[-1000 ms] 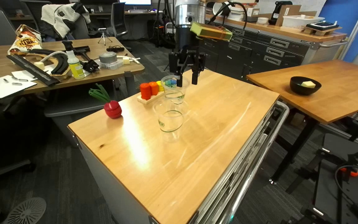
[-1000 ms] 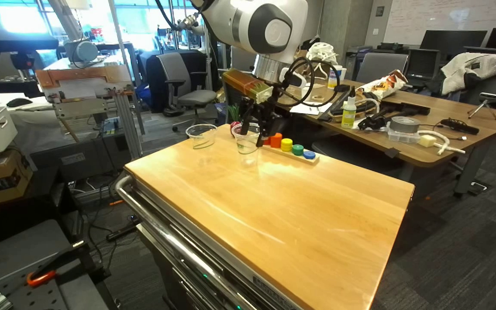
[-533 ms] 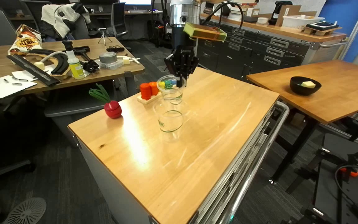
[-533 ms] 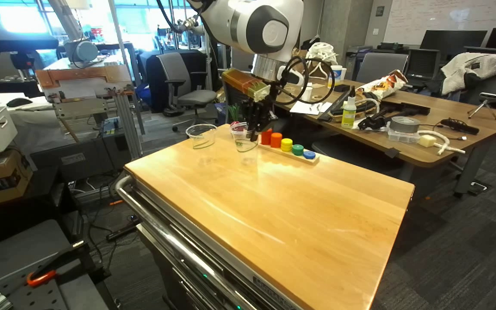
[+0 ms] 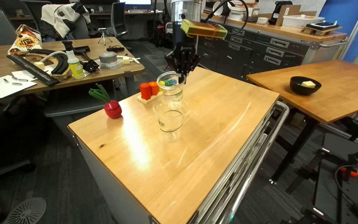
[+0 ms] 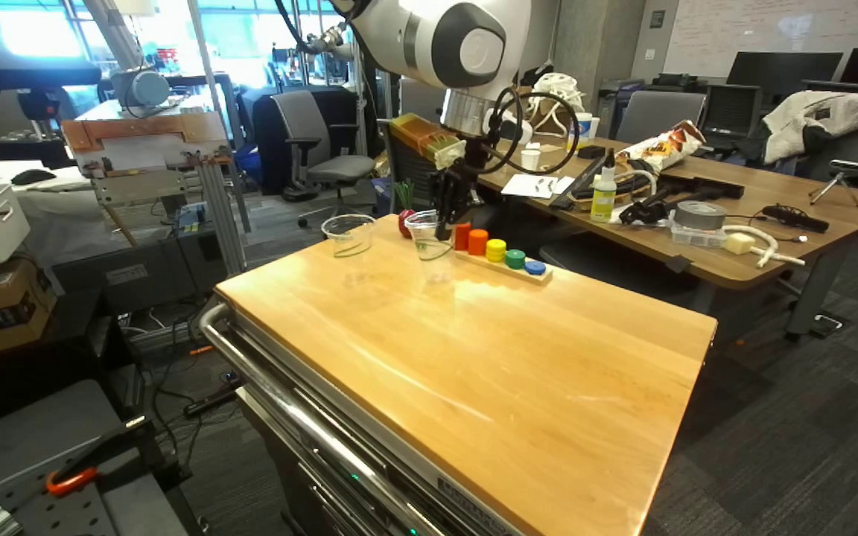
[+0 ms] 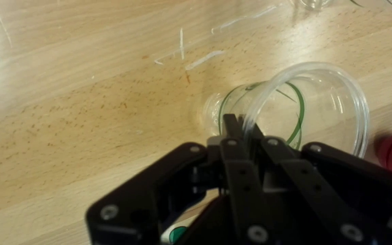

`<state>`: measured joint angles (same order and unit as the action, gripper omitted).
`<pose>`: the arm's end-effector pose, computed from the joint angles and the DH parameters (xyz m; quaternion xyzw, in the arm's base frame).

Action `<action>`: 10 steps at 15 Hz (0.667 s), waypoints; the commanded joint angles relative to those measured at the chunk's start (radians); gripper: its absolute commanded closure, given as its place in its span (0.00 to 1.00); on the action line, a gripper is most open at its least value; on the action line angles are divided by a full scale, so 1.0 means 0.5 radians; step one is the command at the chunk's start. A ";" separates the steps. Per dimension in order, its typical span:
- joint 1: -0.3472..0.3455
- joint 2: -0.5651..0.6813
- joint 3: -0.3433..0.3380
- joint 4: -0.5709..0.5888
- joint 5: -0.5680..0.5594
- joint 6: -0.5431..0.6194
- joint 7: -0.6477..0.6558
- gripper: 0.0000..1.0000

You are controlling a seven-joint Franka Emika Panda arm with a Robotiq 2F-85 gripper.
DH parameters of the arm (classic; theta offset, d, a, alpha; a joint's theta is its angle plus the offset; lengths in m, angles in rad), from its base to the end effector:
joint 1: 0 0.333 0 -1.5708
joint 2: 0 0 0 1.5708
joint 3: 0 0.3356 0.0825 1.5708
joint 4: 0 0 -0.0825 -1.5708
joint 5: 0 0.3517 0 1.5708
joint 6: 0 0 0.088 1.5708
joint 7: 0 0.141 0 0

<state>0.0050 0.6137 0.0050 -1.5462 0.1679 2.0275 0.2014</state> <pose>0.6681 0.0209 0.2827 -0.9856 0.1370 0.0734 0.0667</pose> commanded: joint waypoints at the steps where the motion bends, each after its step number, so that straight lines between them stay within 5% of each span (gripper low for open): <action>1: -0.026 -0.077 -0.005 0.080 0.100 -0.136 0.138 0.97; 10: -0.018 -0.467 0.051 0.014 0.266 -0.423 0.083 0.97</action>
<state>-0.0082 0.4603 0.0195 -1.5033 0.2776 1.8633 0.2556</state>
